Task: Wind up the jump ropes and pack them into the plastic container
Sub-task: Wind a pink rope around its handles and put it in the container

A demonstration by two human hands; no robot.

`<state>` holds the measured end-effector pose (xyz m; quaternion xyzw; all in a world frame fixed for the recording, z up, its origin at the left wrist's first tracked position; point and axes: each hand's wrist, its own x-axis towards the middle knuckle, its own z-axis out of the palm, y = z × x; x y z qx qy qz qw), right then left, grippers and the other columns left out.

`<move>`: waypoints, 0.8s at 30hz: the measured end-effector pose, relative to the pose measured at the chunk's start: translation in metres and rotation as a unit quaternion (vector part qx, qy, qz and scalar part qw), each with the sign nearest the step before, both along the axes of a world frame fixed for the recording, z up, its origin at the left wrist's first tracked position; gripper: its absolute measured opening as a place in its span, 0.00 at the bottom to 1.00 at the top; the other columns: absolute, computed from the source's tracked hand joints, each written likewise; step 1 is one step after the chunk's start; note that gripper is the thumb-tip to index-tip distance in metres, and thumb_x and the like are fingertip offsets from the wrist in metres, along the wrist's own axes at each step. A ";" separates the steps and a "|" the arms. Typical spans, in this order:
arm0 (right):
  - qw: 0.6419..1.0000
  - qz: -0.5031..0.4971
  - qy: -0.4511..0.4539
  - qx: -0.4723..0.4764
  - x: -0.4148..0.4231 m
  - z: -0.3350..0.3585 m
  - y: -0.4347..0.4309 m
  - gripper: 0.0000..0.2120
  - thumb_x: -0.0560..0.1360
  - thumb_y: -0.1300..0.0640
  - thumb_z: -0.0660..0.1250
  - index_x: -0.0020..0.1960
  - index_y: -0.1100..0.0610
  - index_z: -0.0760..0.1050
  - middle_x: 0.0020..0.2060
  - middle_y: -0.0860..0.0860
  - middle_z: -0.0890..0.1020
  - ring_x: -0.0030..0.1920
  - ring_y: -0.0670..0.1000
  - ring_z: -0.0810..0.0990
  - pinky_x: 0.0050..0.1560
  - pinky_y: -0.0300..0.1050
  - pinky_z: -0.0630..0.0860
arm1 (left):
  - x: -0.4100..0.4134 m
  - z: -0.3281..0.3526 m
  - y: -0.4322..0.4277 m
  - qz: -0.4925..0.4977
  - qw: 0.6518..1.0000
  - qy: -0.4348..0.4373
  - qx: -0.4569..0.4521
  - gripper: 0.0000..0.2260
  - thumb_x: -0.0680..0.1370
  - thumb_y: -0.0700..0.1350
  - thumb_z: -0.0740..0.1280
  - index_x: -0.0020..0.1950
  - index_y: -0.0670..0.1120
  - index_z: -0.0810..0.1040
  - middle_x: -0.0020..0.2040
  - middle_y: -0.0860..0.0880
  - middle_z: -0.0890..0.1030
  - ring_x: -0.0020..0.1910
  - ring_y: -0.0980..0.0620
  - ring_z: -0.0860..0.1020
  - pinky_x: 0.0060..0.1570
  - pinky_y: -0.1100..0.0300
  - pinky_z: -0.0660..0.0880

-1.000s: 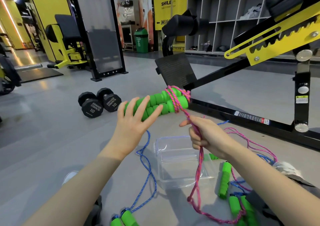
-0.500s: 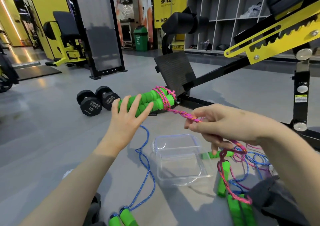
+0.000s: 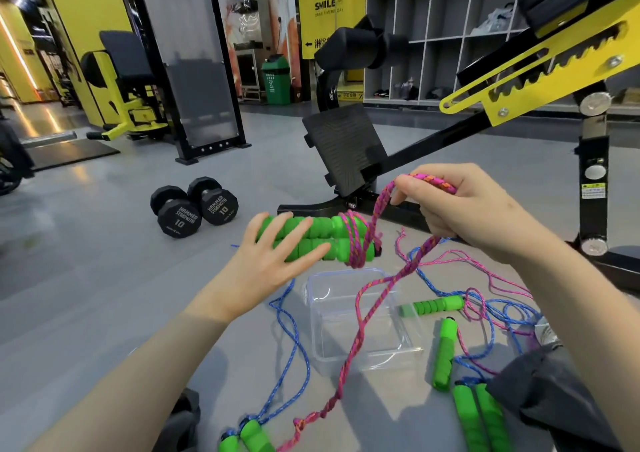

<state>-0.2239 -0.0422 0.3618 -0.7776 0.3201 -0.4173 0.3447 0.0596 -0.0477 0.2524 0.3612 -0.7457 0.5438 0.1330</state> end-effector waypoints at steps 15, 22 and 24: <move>0.988 -0.081 -0.112 0.065 -0.018 -0.054 -0.047 0.11 0.76 0.52 0.64 0.37 0.52 0.76 0.23 0.47 0.65 0.24 0.47 0.61 0.27 0.39 0.61 | -0.048 0.012 0.016 -0.169 0.984 0.034 -0.049 0.16 0.80 0.46 0.67 0.66 0.54 0.71 0.63 0.43 0.74 0.58 0.40 0.75 0.57 0.44 0.72; 0.967 0.056 -0.177 0.173 0.012 -0.090 -0.037 0.10 0.75 0.74 0.59 0.40 0.62 0.71 0.28 0.45 0.78 0.31 0.43 0.76 0.32 0.33 0.73 | -0.053 0.020 0.017 -0.168 0.977 0.099 -0.093 0.13 0.81 0.42 0.63 0.64 0.53 0.72 0.62 0.43 0.74 0.56 0.40 0.76 0.55 0.44 0.72; 0.942 0.087 -0.224 0.235 0.025 -0.099 -0.033 0.07 0.75 0.68 0.57 0.38 0.63 0.67 0.23 0.47 0.70 0.24 0.45 0.66 0.27 0.35 0.64 | -0.050 0.018 0.016 -0.152 0.977 0.112 -0.095 0.14 0.82 0.40 0.61 0.65 0.53 0.72 0.62 0.42 0.73 0.56 0.40 0.76 0.55 0.44 0.72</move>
